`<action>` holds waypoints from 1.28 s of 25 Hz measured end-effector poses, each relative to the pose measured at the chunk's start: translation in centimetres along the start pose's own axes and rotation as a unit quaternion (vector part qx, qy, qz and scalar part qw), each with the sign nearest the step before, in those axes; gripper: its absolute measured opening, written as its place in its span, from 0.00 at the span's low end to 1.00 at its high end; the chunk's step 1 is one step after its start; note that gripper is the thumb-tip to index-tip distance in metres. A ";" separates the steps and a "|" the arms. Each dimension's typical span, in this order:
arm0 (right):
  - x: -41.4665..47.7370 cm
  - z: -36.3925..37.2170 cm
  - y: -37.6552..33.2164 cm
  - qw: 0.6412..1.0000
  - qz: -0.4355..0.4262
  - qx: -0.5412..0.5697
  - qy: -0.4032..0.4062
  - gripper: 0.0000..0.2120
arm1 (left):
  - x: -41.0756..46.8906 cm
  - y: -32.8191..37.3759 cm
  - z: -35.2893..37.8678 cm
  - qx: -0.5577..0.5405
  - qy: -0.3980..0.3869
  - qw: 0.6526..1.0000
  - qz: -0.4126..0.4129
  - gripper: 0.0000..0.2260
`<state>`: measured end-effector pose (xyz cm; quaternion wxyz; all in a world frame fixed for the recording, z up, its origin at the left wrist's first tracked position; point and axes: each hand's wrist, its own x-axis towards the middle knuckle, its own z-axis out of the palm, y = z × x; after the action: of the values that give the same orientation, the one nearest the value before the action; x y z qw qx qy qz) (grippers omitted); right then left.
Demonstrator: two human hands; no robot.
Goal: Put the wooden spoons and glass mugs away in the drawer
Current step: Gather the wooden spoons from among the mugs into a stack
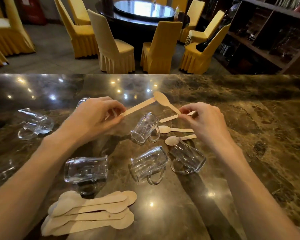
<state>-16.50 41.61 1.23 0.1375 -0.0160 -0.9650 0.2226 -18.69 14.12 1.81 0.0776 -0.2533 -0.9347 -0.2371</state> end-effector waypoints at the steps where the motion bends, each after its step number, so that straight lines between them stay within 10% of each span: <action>1: -0.6 -0.5 -0.8 1.000 -0.009 0.007 -0.002 0.08 | -1.8 0.6 -0.9 -0.005 -0.001 1.000 0.016 0.12; 32: -14.1 6.3 -11.6 0.972 -0.175 -0.012 -0.156 0.08 | -20.3 0.6 0.5 0.031 -0.094 0.995 0.015 0.17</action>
<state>-4.32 27.22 -2.82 0.0215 0.1870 -0.9649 0.1833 -0.90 5.97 -3.74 0.0006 -0.2861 -0.9408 -0.1816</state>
